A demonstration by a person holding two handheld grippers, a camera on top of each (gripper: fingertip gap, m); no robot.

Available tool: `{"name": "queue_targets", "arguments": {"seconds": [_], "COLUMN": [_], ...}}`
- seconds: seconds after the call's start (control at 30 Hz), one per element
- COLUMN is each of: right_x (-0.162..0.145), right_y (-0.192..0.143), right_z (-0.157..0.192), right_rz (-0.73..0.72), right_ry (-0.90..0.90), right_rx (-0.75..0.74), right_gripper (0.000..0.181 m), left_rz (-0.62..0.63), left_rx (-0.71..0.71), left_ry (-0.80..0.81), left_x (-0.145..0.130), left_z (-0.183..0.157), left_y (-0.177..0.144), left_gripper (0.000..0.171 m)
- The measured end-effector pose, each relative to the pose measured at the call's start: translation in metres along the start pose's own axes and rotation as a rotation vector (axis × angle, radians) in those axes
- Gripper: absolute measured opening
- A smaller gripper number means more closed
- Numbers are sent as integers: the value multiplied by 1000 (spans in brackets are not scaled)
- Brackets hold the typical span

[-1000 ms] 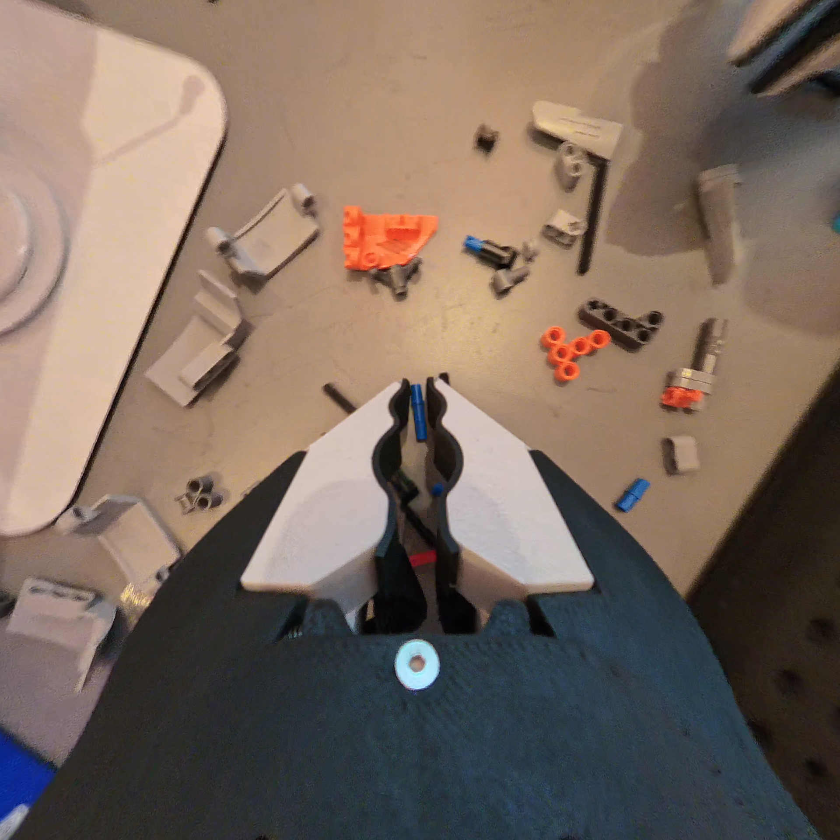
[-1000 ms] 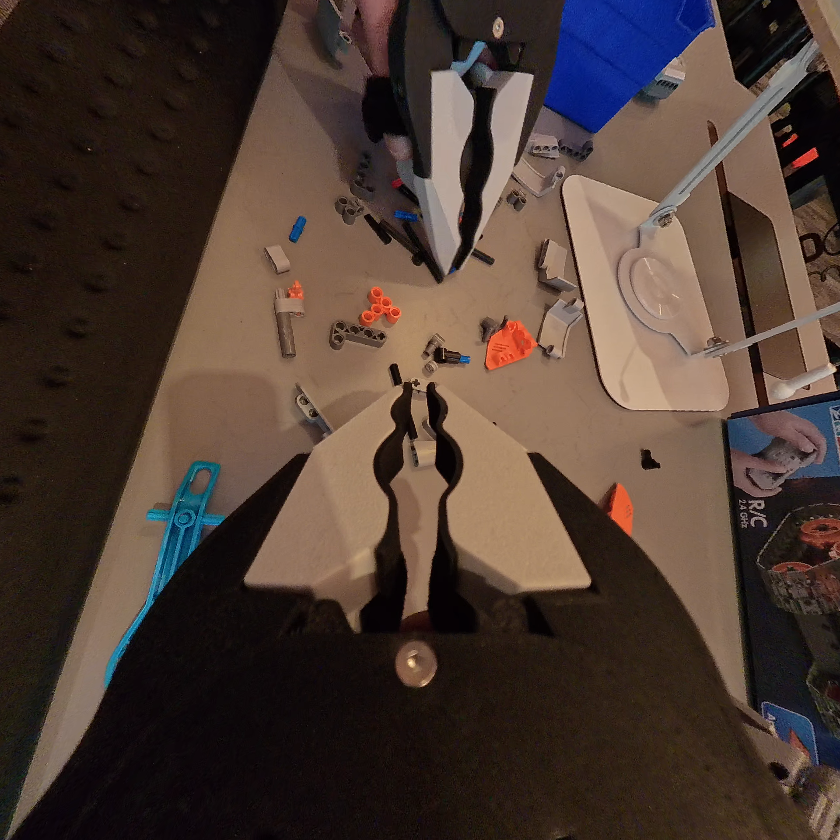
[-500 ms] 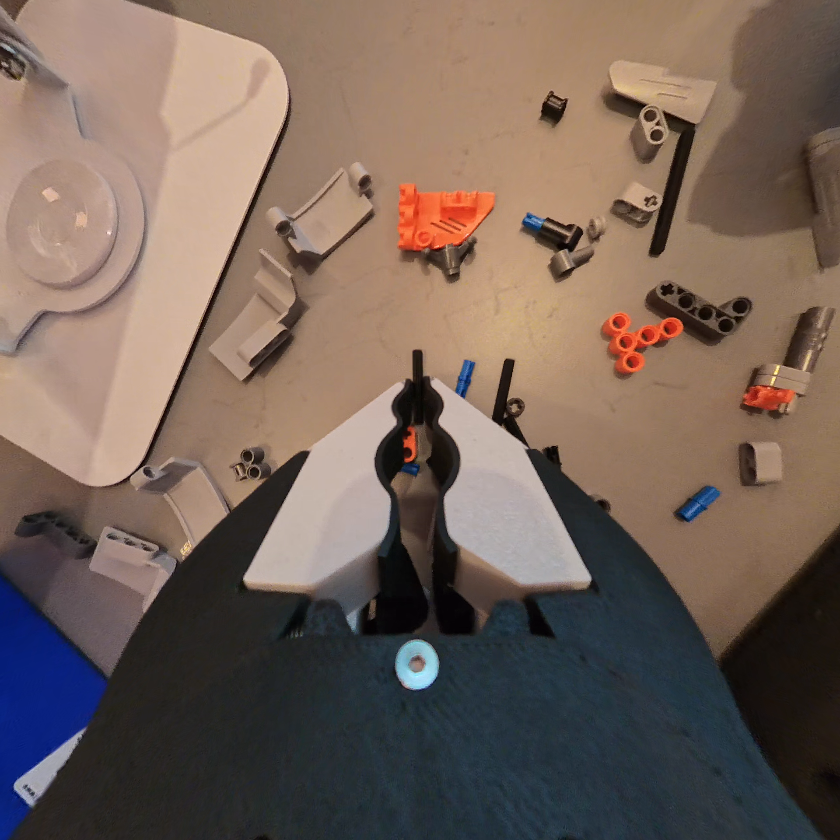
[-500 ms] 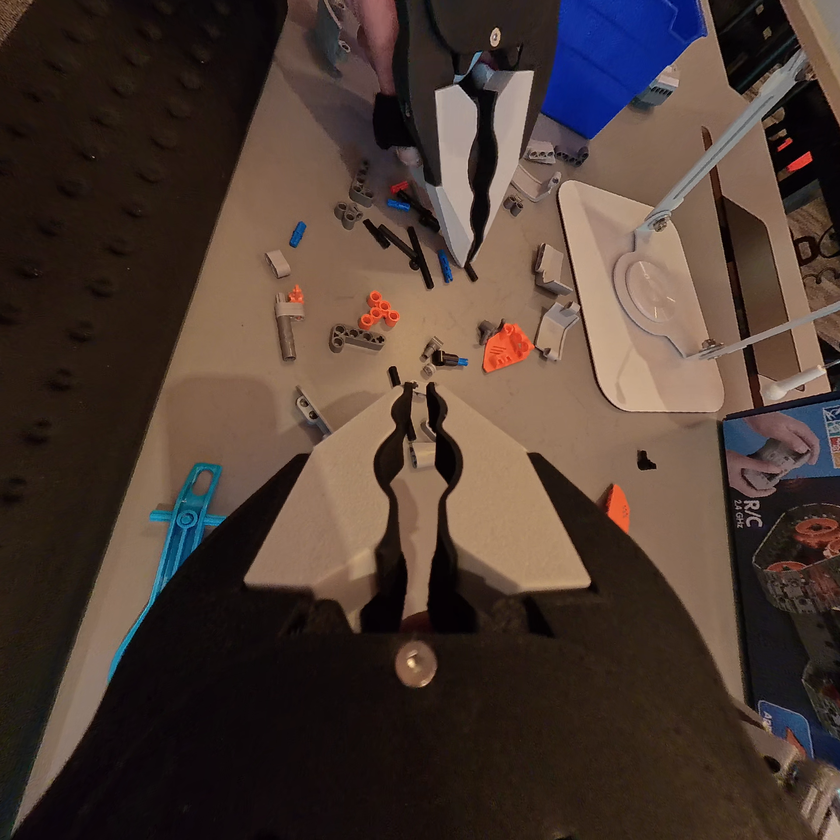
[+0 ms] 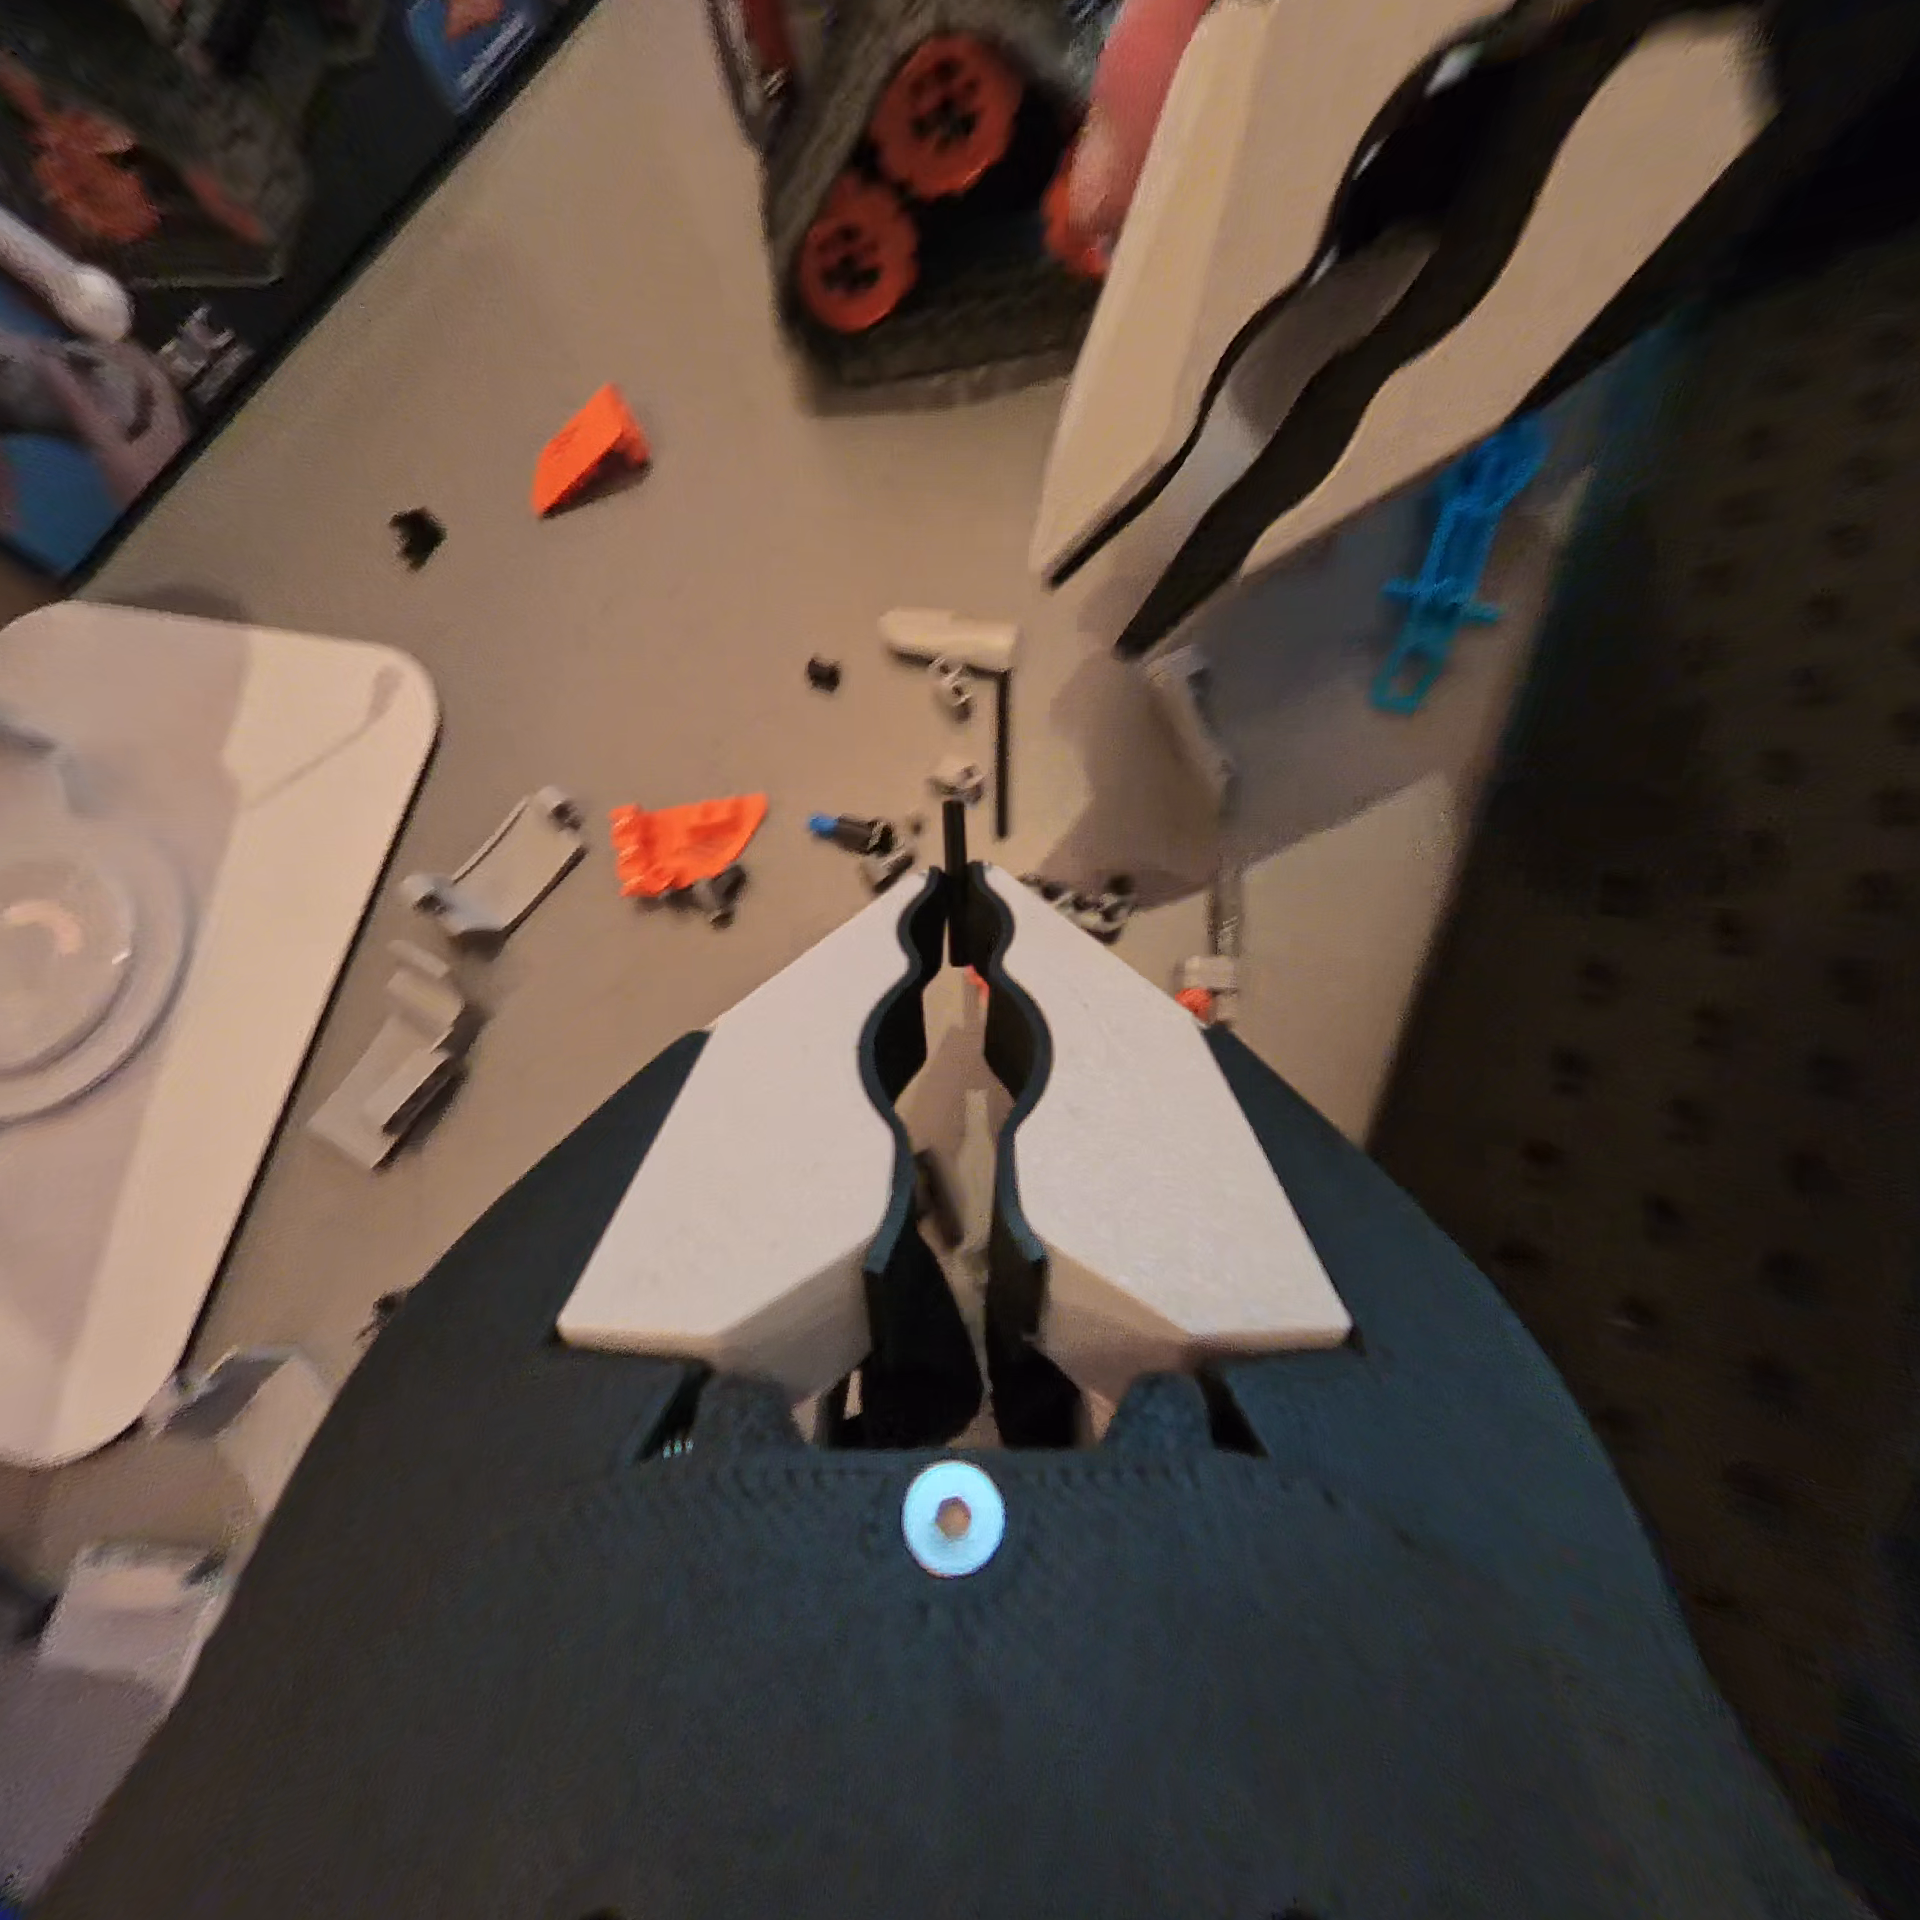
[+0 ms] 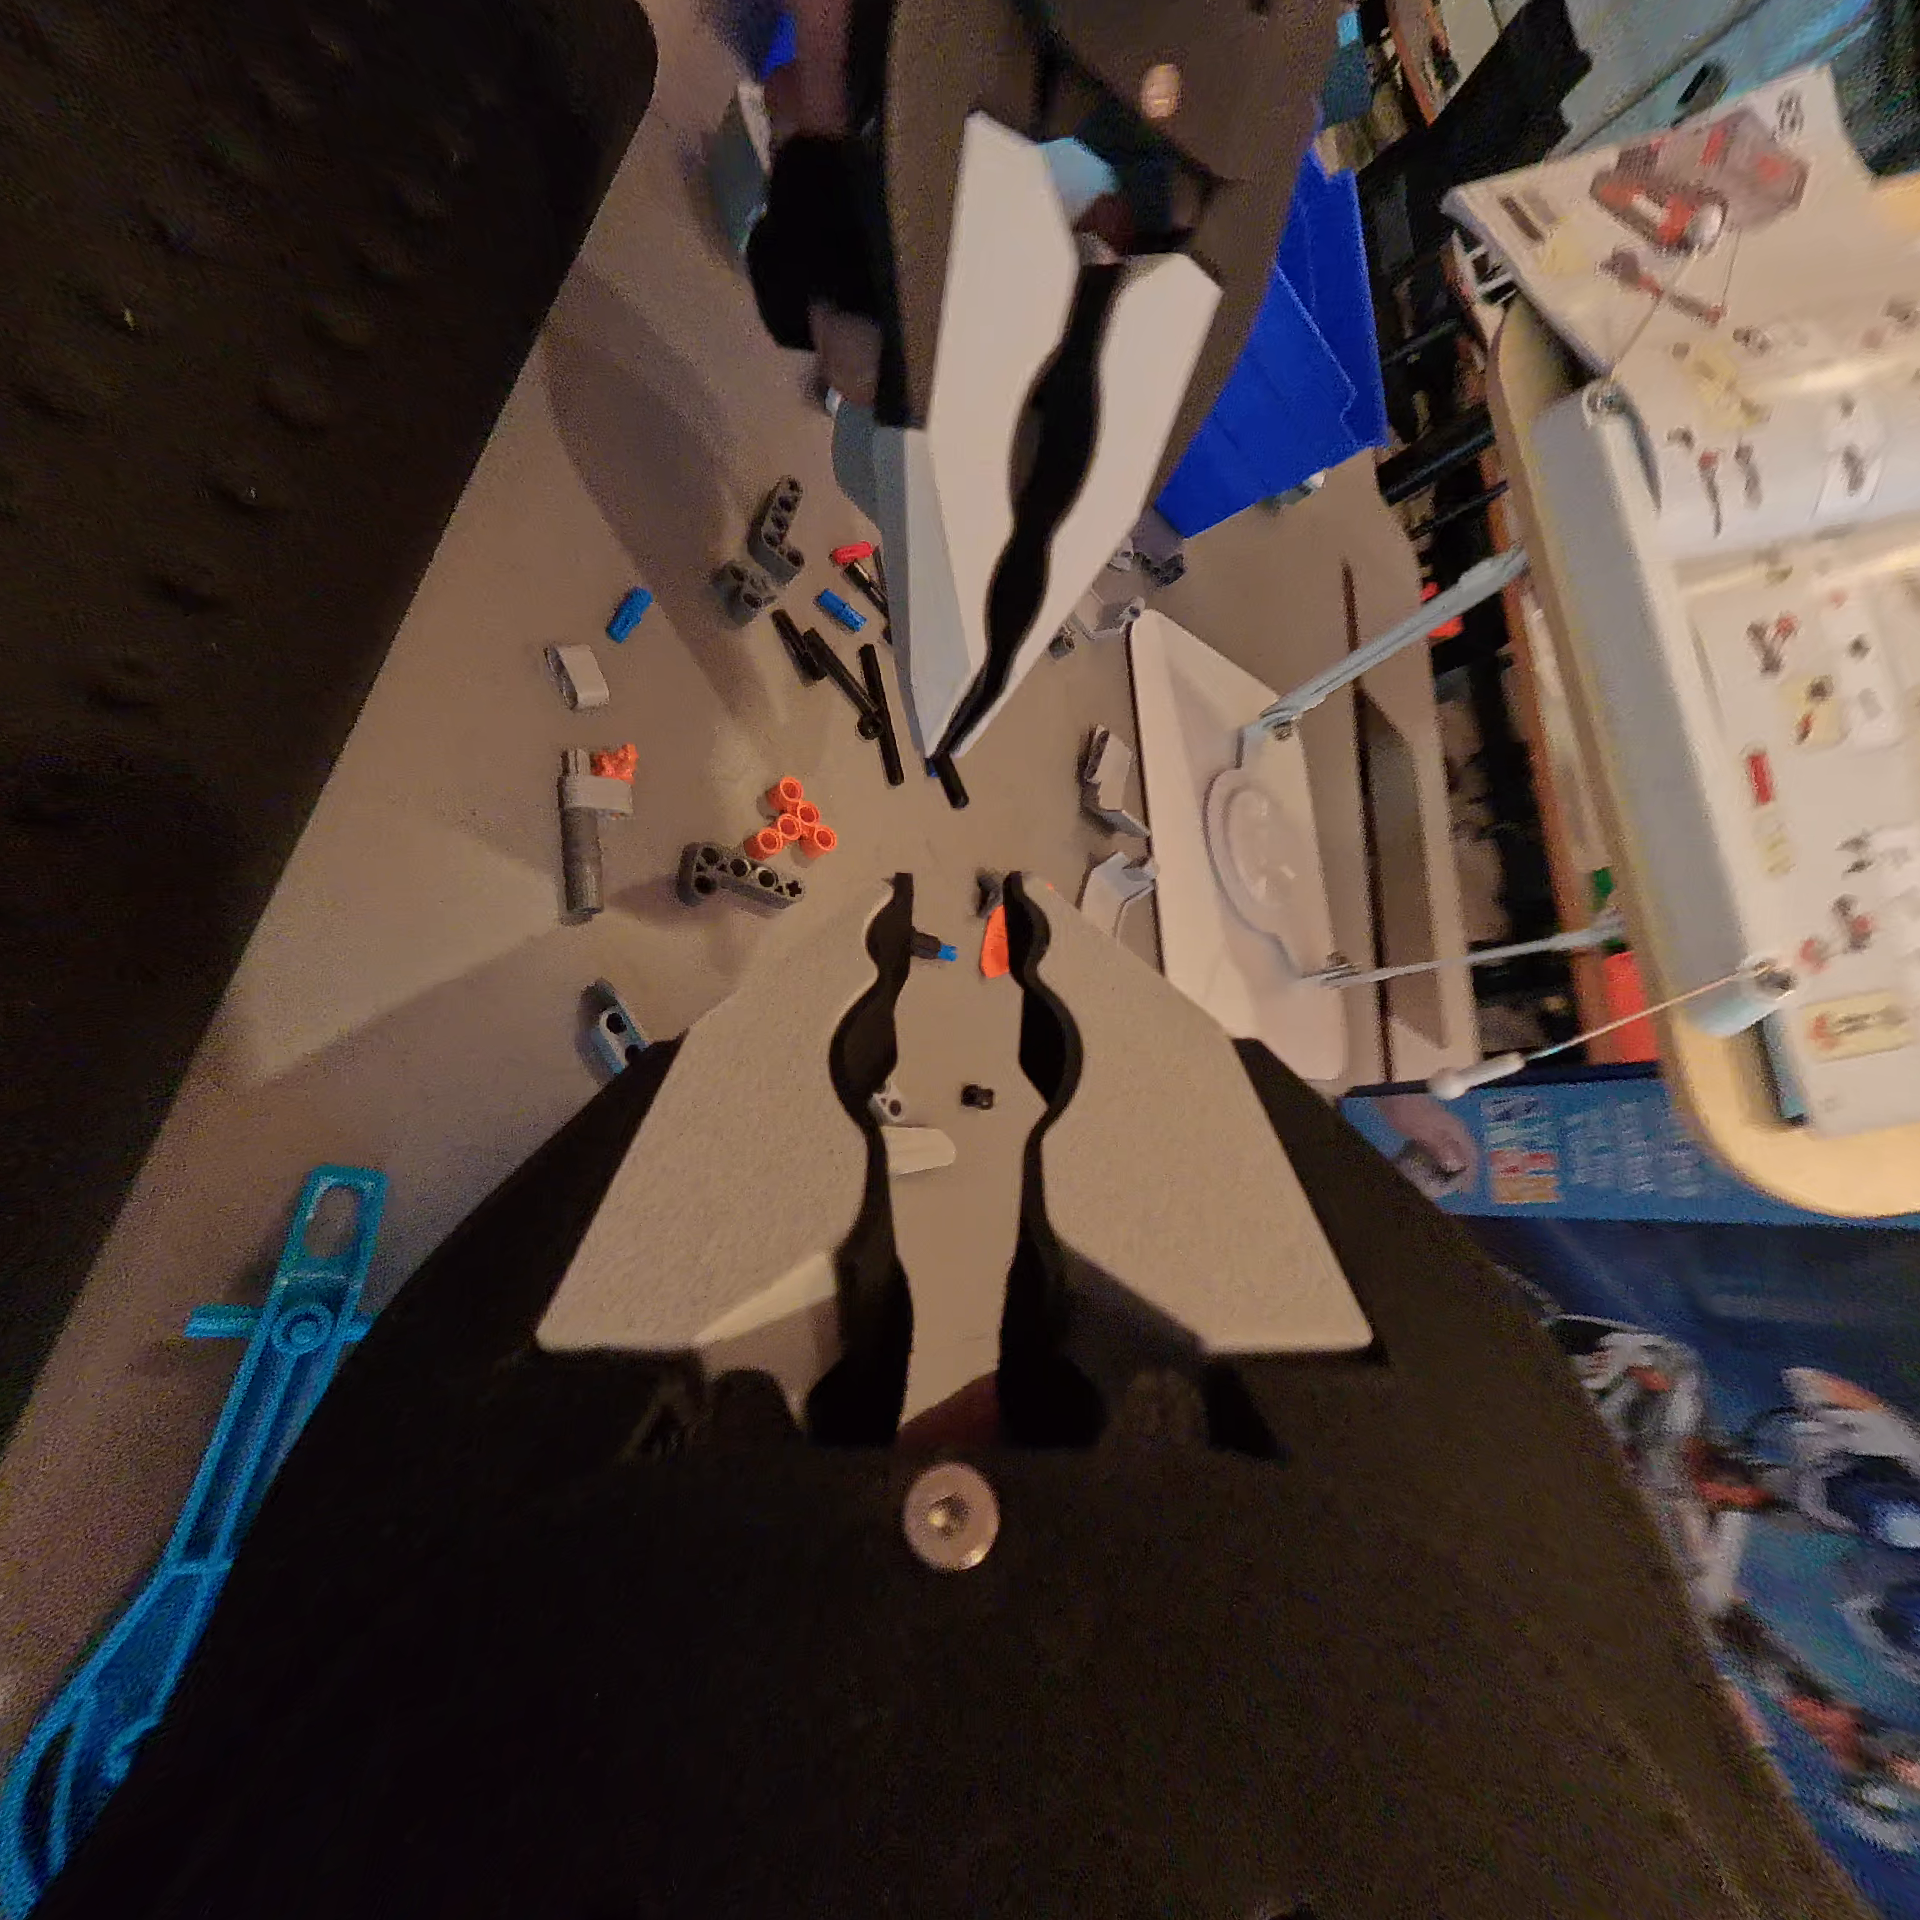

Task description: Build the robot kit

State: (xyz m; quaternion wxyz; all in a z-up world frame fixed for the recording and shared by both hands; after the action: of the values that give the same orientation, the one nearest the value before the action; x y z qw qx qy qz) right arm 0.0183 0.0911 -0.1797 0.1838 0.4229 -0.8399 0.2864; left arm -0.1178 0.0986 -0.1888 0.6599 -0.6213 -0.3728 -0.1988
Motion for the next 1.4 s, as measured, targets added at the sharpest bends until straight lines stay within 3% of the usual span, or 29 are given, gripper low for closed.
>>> {"name": "queue_targets", "arguments": {"seconds": [0.17, 0.47, 0.57, 0.67, 0.9, 0.97, 1.07, 1.23, 1.4], "right_x": [7, 6, 1, -8, -16, -18, -21, -21, -21], "right_y": [3, -4, -5, -8, -14, -14, -13, -13, -14], "right_z": [14, 14, 18, 24, 23, 25, 28, 26, 16], "right_rz": [-2, -16, 16, 54, 89, 93, 96, 85, 72], "right_ry": [-142, -183, -128, -63, 77, 106, 125, 132, 157], "right_rx": [-22, -21, 74, 183, 287, 306, 329, 324, 275], "right_gripper": [20, 2, 0, 0, 0, 0, 0, 0, 0], "left_rz": [-74, -124, -104, 23, 225, 273, 266, 248, 141], "left_rx": [-144, -227, -174, -145, -102, -87, -72, 26, 127], "left_ry": [-1, -49, -13, 39, 174, 196, 206, 257, 335], "left_x": [22, 32, 27, 8, -14, -18, -17, -17, -10], "left_z": [-19, -26, -26, -33, -54, -55, -58, -56, -57], "left_y": [3, 13, 12, 16, 49, 57, 60, 60, 53], "left_gripper": [1, 2, 12, 20, 26, 20, 5, 5, 4]}}
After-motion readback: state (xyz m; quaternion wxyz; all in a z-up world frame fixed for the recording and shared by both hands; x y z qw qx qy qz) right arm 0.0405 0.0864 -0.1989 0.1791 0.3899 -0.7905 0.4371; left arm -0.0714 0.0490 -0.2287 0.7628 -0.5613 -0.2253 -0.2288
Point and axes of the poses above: each gripper's, where its closed fingertips meet, y out along the fingers, x out of its top, z = x × y across the jaws, the point moved 7 cm from there along -y, back along the fingers, and after that the axes turned 12 degrees about -x, right-handed, at the moved point
